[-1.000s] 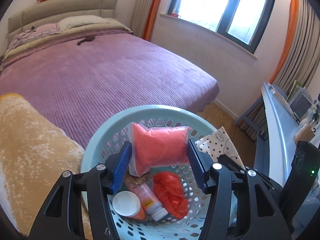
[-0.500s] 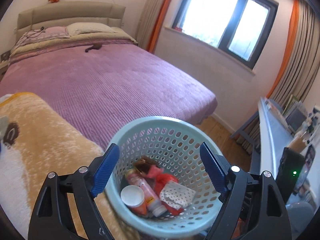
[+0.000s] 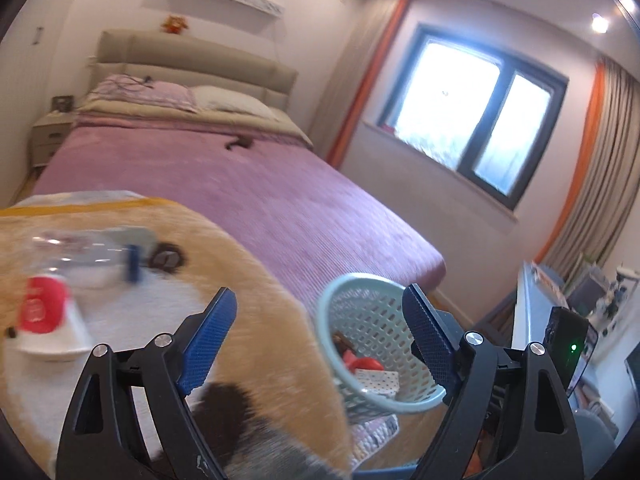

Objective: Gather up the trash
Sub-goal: 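Move both grippers down to the red paper cup and clear plastic bottle, then grasp the red paper cup with the left gripper while the right grasps the clear bottle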

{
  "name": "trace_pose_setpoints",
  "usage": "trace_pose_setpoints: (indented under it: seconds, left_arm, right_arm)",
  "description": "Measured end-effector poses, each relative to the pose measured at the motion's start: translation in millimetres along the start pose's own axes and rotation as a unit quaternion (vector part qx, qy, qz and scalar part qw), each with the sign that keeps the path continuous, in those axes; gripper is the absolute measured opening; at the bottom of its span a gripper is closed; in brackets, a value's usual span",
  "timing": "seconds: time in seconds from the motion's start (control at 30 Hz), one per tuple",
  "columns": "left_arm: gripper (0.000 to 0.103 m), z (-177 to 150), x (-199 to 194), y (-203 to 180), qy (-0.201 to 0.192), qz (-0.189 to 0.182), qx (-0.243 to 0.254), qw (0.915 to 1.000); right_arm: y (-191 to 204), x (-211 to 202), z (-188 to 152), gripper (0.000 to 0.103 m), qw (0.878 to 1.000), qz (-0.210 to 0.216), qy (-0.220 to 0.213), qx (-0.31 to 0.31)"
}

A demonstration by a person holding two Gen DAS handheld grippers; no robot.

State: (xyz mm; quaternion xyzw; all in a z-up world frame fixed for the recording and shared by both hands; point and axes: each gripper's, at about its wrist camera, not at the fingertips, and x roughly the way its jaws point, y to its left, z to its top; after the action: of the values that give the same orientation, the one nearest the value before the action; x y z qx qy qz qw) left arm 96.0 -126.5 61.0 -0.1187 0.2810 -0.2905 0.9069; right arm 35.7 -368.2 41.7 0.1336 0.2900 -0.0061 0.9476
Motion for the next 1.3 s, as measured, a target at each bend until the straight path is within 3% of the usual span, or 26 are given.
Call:
trace_pose_setpoints:
  seconds: [0.13, 0.23, 0.4, 0.53, 0.6, 0.73, 0.93, 1.03, 1.13, 1.23, 1.3]
  left_arm:
    - [0.083, 0, -41, 30, -0.031, 0.03, -0.007, 0.999]
    - [0.085, -1, -70, 60, -0.054, 0.074, -0.007, 0.9958]
    - [0.085, -5, -104, 109, -0.064, 0.122, -0.035, 0.9899]
    - [0.085, -7, -119, 147, -0.051, 0.162, -0.051, 0.9842]
    - [0.085, -4, -118, 163, -0.037, 0.18, -0.054, 0.9815]
    - [0.085, -2, -101, 186, 0.003, 0.182, -0.058, 0.9816]
    - [0.085, 7, -51, 205, 0.072, 0.158, -0.058, 0.9831]
    - [0.085, 6, -24, 210, 0.101, 0.165, -0.054, 0.9797]
    - [0.084, 1, -9, 214, 0.115, 0.179, -0.056, 0.9755]
    - [0.083, -6, -4, 217, 0.119, 0.167, -0.069, 0.9763]
    - [0.08, -10, -1, 218, 0.119, 0.154, -0.076, 0.9779]
  right_arm:
    - [44, -3, -6, 0.062, 0.999, 0.022, 0.0, -0.036]
    - [78, 2, -12, 0.063, 0.997, 0.042, 0.006, -0.06]
    - [127, 21, -23, 0.063, 0.993, 0.07, 0.027, -0.095]
    - [153, 33, -31, 0.063, 0.989, 0.094, 0.036, -0.111]
    - [165, 37, -33, 0.063, 0.987, 0.1, 0.038, -0.122]
    - [181, 44, -37, 0.063, 0.983, 0.116, 0.044, -0.137]
    - [193, 57, -27, 0.063, 0.98, 0.112, 0.059, -0.156]
    - [196, 65, -10, 0.063, 0.979, 0.11, 0.059, -0.16]
    - [202, 85, 9, 0.063, 0.977, 0.119, 0.065, -0.167]
    - [208, 110, 22, 0.063, 0.976, 0.114, 0.063, -0.177]
    - [211, 132, 33, 0.063, 0.974, 0.133, 0.066, -0.17]
